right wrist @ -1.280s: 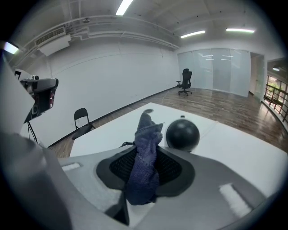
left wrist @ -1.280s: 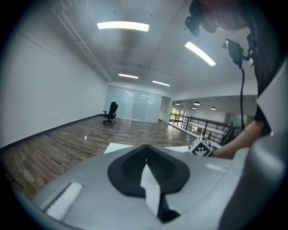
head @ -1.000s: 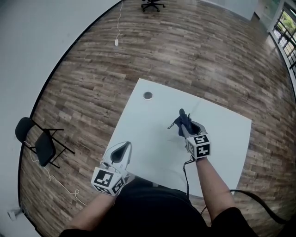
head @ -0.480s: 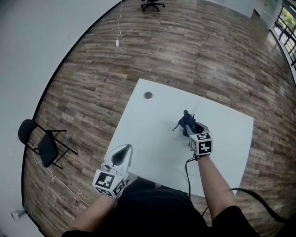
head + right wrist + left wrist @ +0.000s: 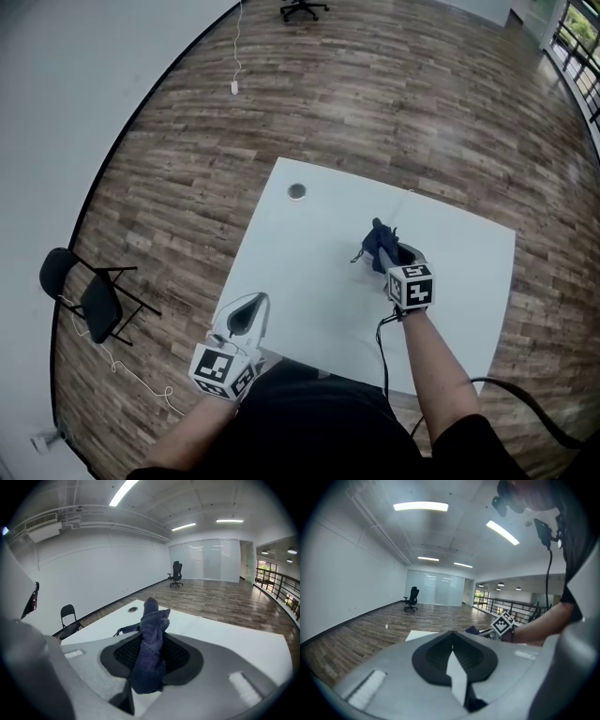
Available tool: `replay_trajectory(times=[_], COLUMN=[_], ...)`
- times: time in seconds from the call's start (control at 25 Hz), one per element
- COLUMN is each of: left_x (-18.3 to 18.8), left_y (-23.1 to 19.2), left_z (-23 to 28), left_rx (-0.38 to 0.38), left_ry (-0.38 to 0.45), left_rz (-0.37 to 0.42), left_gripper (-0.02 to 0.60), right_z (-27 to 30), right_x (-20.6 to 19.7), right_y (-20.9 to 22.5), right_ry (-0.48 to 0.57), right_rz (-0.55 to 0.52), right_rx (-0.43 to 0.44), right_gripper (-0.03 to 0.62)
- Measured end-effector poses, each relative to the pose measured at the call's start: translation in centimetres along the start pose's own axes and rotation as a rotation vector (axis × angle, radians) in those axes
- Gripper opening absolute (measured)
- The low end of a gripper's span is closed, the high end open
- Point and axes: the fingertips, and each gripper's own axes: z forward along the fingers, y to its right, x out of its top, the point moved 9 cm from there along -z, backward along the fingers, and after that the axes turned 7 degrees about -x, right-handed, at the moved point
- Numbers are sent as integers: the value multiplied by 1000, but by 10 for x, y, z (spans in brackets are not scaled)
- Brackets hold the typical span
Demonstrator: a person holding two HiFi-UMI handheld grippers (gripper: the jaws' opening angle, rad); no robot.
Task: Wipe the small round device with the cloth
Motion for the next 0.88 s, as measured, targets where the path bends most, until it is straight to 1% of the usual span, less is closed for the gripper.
replay_trajectory(times=[0.36, 0.52, 0.6, 0.68, 0.76, 0.88], left_x=[2, 0, -5, -9, -7, -7], left_y=[0, 0, -6, -21, -36, -43], left_z=[0, 4, -2, -21, -31, -18], left_rx=[-3, -14, -19, 5, 34, 20], left_ry=[-1, -3, -2, 1, 9, 13], left_rz=[10, 9, 6, 1, -14, -38], left_gripper=[6, 6, 6, 6, 6, 6], right_z=[-1, -2, 1, 14, 28, 30], right_x=[-12, -20, -27, -33, -35, -48], right_y=[14, 23, 20, -1, -17, -10], right_ry=[4, -23, -37, -58, -101, -197], right_rz=[142, 159, 159, 163, 157, 145], right_rx=[-11, -28, -38, -22, 1, -13], right_gripper=[124, 124, 124, 124, 124, 124])
